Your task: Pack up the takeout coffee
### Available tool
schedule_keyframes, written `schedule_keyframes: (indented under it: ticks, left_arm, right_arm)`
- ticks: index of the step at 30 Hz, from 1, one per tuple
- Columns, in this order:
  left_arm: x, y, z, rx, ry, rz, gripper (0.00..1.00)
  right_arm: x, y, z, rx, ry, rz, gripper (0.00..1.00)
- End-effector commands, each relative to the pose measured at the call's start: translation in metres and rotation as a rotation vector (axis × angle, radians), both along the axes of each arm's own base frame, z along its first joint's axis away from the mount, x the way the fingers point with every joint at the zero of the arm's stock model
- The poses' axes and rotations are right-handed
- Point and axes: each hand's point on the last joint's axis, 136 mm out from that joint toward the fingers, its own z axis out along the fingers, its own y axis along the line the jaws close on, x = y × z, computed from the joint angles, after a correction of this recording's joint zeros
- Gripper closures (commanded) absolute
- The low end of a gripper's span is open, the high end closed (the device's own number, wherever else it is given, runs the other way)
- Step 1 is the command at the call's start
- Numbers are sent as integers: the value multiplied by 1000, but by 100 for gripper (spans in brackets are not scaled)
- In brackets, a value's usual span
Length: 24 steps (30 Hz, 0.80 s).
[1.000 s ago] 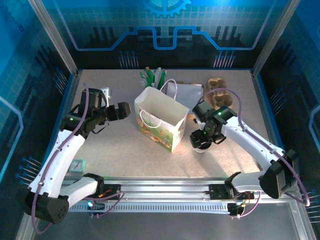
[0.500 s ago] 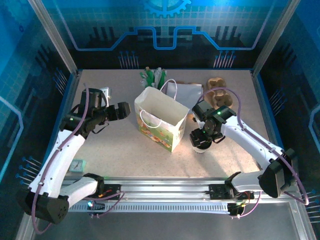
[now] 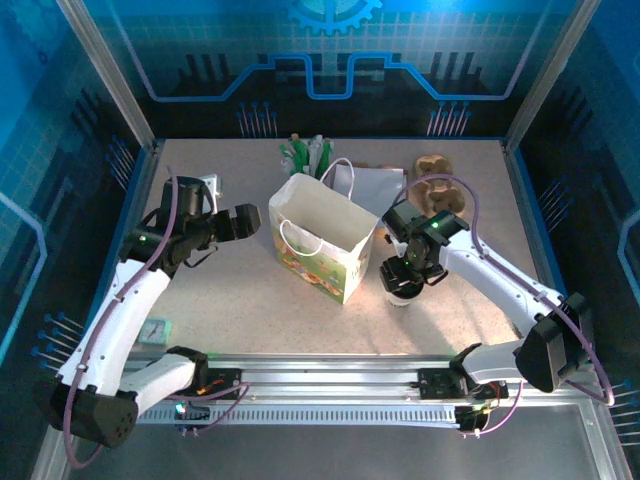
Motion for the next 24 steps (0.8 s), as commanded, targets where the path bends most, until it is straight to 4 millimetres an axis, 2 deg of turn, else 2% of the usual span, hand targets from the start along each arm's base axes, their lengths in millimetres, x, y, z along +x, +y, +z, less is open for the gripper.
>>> schedule_keyframes:
  ticks: [1,11,24]
  left_arm:
    - [0,6,1,29,-23,1,2]
    - [0,7,0,32,-22,4,2]
    - [0,7,0,37,-21,3,2]
  right_arm:
    - [0,-5,-7,-16,24,-32,23]
    - [-2,-2,-14,3,35,-42,25]
    - [-5,2,-21,15,73,-36,21]
